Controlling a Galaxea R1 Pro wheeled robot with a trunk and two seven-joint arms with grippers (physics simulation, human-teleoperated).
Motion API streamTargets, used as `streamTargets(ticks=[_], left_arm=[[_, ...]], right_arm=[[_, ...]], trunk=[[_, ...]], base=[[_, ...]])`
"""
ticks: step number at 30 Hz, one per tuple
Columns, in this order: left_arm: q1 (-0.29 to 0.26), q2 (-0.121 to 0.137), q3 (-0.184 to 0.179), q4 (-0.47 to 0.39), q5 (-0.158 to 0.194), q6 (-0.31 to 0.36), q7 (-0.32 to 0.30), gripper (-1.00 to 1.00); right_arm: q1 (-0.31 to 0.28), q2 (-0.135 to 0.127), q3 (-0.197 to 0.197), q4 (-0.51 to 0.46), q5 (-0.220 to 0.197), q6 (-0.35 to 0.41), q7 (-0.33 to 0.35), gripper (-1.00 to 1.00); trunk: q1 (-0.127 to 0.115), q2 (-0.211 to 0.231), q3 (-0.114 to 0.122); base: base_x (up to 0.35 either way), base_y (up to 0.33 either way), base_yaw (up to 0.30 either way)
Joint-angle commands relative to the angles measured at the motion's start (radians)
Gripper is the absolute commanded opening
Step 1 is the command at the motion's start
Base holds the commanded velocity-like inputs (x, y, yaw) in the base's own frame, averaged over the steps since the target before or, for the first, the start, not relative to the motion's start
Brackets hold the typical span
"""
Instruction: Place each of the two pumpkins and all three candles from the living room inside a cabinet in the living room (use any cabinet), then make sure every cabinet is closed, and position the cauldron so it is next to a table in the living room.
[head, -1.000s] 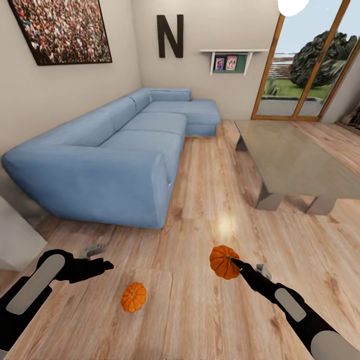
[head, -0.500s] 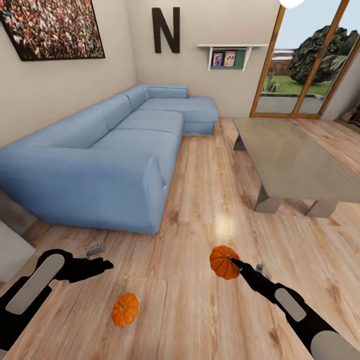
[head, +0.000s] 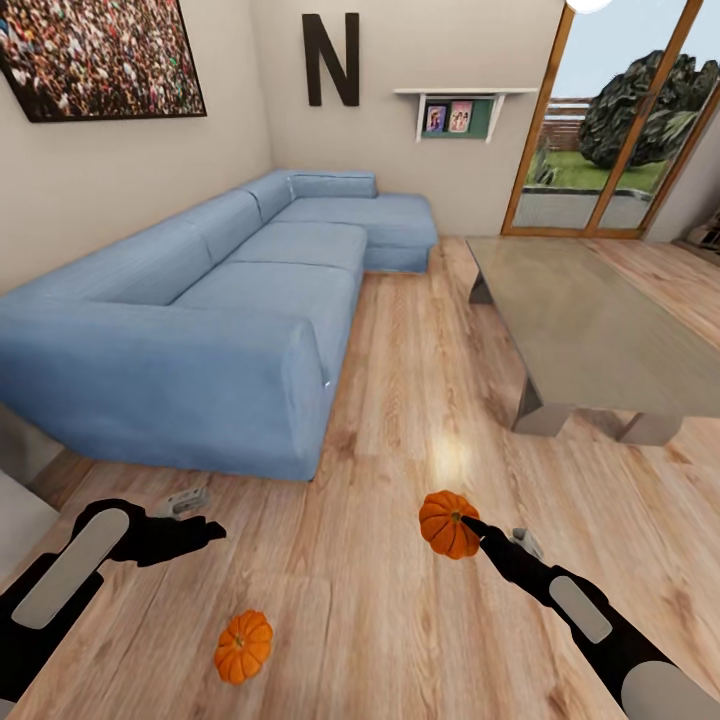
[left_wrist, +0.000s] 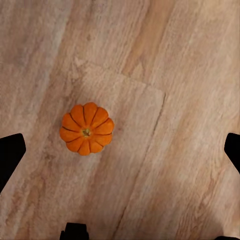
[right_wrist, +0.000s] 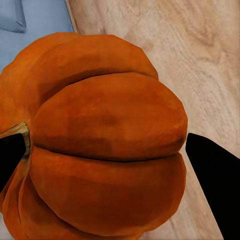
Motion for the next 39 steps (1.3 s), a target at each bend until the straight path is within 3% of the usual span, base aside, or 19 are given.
streamTargets(ticks=[1,17,34,39], left_arm=[[-0.001,0.001,-0.002,-0.001,0.01,0.0,0.01,1.0],[-0.001,0.001,0.0,0.001,0.01,-0.002,0.019,1.0],[-0.001,0.001,-0.002,0.002,0.01,-0.002,0.022,1.0],[-0.001,0.0,-0.005,0.041,0.01,-0.002,0.022,1.0]], right_arm=[[-0.001,-0.001,0.004,0.0,-0.009,0.001,0.001,-1.0],[-0.001,-0.003,0.003,-0.002,-0.011,0.001,0.004,-1.0],[-0.001,-0.003,0.005,-0.007,-0.01,0.001,0.005,-1.0],[-0.001,-0.007,0.017,-0.042,-0.004,0.046,0.003,-1.0]], trunk=[[0.0,0.0,-0.001],[0.0,0.0,-0.001],[0.065,-0.119,-0.054],[0.084,-0.154,-0.07]], base=[[0.042,0.025,0.0],[0.005,0.003,0.0],[0.0,0.0,0.0],[0.0,0.0,0.0]])
